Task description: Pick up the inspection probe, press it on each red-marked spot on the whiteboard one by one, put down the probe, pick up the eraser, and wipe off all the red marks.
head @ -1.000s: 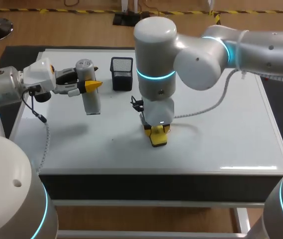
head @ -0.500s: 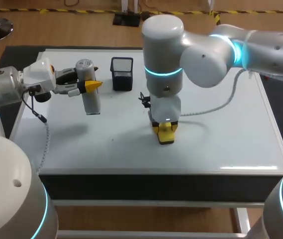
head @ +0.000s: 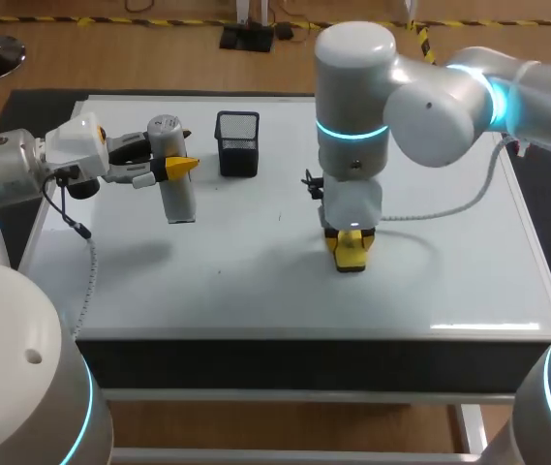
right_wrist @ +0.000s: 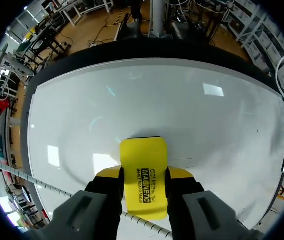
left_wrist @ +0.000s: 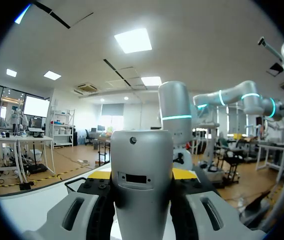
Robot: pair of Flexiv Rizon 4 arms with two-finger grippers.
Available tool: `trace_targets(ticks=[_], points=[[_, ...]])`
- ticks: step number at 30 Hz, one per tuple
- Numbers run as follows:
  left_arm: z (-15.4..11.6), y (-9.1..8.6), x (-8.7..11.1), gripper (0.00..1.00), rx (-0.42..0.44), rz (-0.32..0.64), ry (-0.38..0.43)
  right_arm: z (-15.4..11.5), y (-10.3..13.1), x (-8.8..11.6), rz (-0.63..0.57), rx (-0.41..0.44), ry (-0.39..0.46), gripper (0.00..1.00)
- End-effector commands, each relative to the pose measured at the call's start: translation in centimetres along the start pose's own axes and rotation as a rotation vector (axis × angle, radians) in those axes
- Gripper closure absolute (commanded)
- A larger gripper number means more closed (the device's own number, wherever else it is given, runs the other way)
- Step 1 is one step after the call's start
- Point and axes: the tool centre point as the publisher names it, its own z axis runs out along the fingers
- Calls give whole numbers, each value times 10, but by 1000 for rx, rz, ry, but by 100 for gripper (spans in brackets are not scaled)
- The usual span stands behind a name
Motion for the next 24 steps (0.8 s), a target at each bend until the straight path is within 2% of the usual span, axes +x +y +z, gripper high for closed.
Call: trace_targets(ticks=[1, 4, 8, 12, 18, 24], points=[[0, -1, -1, 100, 1, 0, 4, 4, -3, 12, 0, 8, -13, 100], [0, -1, -1, 100, 1, 0, 4, -1, -5, 14, 7, 12, -16, 100], [0, -1, -1, 100, 1, 0, 4, -10, -9, 21, 28, -49, -60, 100], [0, -1, -1, 100, 1, 0, 4, -24, -18, 30, 39, -37, -66, 100], [0, -1, -1, 100, 1, 0, 4, -53, -29, 40, 52, 25, -83, 100], [0, -1, -1, 100, 1, 0, 4, -53, -29, 40, 52, 25, -83, 100]])
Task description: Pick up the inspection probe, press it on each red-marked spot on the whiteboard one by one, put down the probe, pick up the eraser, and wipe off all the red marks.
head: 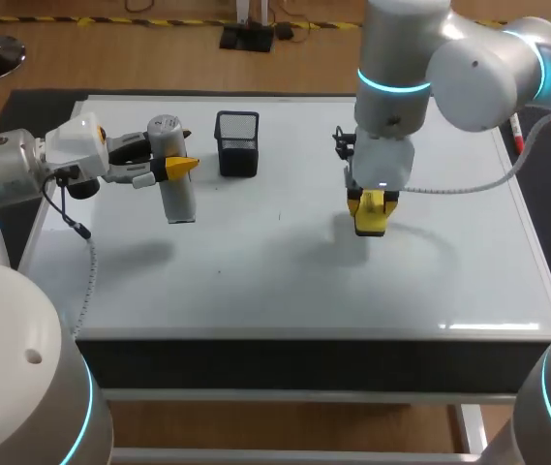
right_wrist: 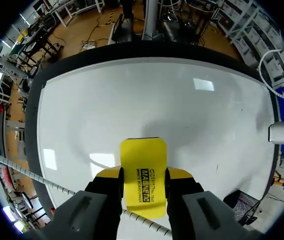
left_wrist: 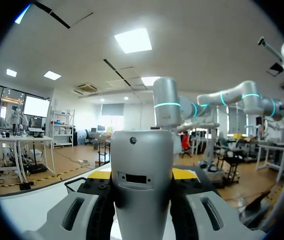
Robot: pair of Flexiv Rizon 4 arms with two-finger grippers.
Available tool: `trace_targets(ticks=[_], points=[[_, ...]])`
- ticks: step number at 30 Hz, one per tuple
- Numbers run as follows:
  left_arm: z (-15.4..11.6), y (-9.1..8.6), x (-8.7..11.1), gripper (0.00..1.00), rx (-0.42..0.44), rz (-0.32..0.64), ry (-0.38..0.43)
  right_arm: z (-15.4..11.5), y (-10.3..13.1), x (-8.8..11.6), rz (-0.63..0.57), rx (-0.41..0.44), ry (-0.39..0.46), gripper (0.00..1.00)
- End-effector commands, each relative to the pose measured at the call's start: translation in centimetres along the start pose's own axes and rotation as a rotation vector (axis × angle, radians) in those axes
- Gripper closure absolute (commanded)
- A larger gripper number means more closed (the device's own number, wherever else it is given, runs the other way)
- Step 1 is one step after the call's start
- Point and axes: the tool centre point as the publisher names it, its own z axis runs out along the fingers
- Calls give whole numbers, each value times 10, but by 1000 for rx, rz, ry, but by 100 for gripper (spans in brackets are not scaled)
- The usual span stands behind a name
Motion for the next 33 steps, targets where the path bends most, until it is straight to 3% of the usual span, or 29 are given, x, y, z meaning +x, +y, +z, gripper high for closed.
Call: trace_targets(ticks=[1, 12, 19, 33], points=[[0, -1, -1, 100, 1, 0, 4, -2, 3, 5, -3, 8, -5, 100], [0, -1, -1, 100, 1, 0, 4, -1, -1, 7, 16, 6, -13, 100], [0, -1, -1, 100, 1, 0, 4, -15, -43, -14, 15, 43, -50, 100], [0, -1, -1, 100, 1, 0, 4, -14, -131, -50, -77, 21, 21, 100]])
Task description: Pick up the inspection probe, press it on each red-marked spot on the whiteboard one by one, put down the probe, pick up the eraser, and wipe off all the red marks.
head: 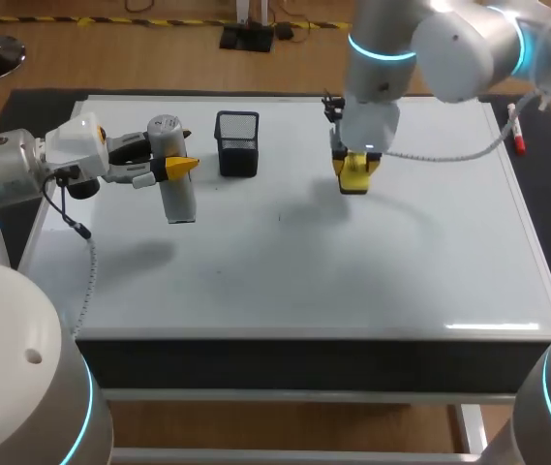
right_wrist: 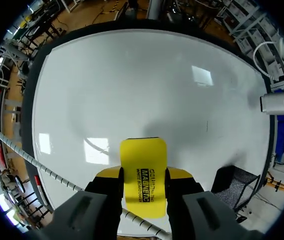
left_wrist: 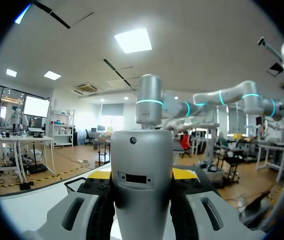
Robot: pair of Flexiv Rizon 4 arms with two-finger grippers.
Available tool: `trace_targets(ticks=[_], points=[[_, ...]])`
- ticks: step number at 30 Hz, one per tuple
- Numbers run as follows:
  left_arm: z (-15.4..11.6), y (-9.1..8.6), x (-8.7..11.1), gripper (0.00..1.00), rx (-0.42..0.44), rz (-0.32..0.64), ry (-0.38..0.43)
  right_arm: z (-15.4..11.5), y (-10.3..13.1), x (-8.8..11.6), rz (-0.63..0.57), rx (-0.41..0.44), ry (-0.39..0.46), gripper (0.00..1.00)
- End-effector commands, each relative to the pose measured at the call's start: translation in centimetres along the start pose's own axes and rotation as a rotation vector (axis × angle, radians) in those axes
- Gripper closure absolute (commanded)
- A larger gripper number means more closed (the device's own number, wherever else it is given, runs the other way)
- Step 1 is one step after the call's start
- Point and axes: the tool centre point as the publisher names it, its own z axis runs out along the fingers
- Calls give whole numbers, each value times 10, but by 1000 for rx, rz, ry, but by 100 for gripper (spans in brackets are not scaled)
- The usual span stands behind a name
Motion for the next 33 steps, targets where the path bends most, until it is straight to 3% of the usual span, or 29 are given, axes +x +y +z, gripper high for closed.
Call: trace_targets(ticks=[1, 12, 33], points=[[0, -1, -1, 100, 1, 0, 4, 8, -41, -14, 1, -71, 52, 100], [0, -1, -1, 100, 1, 0, 4, 22, -77, -17, 28, -101, 66, 100], [0, -1, -1, 100, 1, 0, 4, 43, -84, -14, 47, -75, 72, 100]])
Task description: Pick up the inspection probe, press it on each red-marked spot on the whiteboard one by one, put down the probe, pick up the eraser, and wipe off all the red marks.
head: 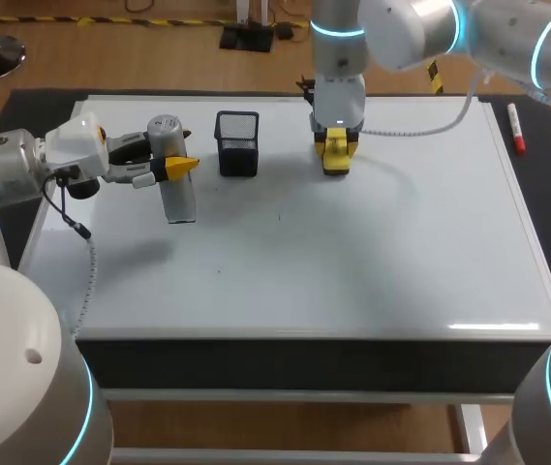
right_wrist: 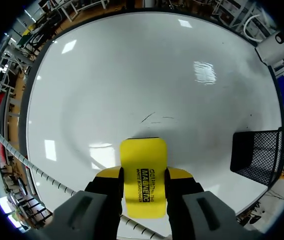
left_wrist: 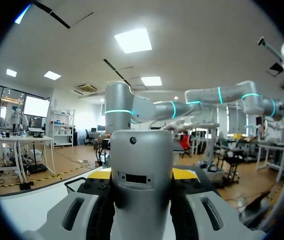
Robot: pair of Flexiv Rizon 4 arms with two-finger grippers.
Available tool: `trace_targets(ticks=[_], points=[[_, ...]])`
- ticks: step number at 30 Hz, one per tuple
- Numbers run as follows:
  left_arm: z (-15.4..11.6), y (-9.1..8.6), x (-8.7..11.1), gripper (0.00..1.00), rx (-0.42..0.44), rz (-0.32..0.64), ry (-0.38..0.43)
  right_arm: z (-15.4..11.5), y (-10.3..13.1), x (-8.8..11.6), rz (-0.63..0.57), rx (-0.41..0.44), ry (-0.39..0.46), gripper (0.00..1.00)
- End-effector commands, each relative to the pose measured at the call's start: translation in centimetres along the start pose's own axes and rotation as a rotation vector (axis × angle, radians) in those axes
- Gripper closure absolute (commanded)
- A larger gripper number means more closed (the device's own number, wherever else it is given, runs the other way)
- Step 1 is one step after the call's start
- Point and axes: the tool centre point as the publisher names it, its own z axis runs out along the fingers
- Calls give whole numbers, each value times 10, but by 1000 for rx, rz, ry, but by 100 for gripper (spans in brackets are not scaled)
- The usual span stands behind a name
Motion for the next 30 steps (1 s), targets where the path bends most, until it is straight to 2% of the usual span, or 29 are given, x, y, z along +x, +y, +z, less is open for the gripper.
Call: trace_targets(ticks=[1, 18, 19, 20, 21, 24, 30], points=[[0, -1, -1, 100, 1, 0, 4, 1, -1, 2, 0, 4, -1, 100], [0, -1, -1, 100, 1, 0, 4, 6, -4, 5, -10, 29, 31, 100], [0, -1, -1, 100, 1, 0, 4, 6, -4, 5, -14, 29, 29, 77], [0, -1, -1, 100, 1, 0, 4, 5, -4, 6, -10, 30, 23, 4], [0, -1, -1, 100, 1, 0, 4, 4, -5, 7, -10, 33, 20, 0], [0, -1, -1, 100, 1, 0, 4, -2, -4, 11, 3, 45, 2, 0], [0, -1, -1, 100, 1, 0, 4, -26, -5, 22, 97, 30, -124, 0]])
